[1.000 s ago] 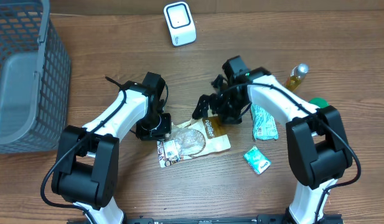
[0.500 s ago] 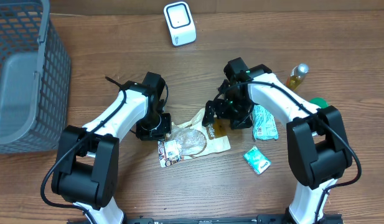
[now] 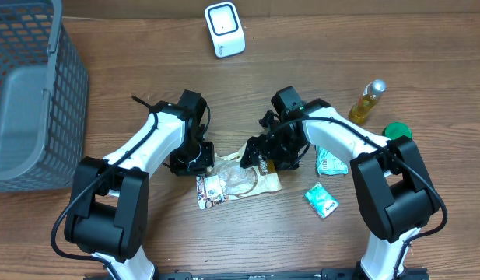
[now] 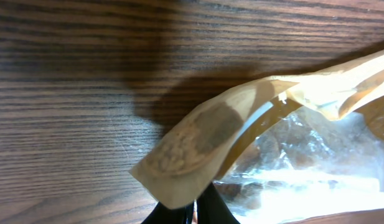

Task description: Scan the item barcode

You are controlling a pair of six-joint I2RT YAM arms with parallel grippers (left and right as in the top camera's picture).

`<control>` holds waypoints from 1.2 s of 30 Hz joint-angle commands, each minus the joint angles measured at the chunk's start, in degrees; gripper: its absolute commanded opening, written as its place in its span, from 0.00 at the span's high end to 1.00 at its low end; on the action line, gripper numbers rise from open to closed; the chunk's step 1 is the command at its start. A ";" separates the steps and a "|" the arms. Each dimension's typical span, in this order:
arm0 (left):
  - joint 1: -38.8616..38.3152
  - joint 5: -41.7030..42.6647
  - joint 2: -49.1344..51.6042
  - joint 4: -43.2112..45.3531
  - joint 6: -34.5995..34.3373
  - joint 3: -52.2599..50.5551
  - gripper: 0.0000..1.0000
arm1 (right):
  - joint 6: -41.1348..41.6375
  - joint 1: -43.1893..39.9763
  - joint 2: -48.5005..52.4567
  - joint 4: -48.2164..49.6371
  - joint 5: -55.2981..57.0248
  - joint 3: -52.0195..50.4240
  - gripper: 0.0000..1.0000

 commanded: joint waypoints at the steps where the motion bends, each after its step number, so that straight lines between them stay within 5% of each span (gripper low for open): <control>1: -0.42 0.11 1.05 0.04 0.83 -0.39 0.92 | -0.26 0.39 1.33 3.08 -4.74 -3.78 0.13; 18: -0.42 0.11 1.05 0.61 0.83 -0.39 0.90 | -0.22 0.39 1.33 13.84 -8.07 -4.68 0.47; 36: -0.44 0.09 1.05 1.14 0.83 -0.39 0.88 | -0.17 0.46 1.70 18.23 -8.02 -6.32 0.48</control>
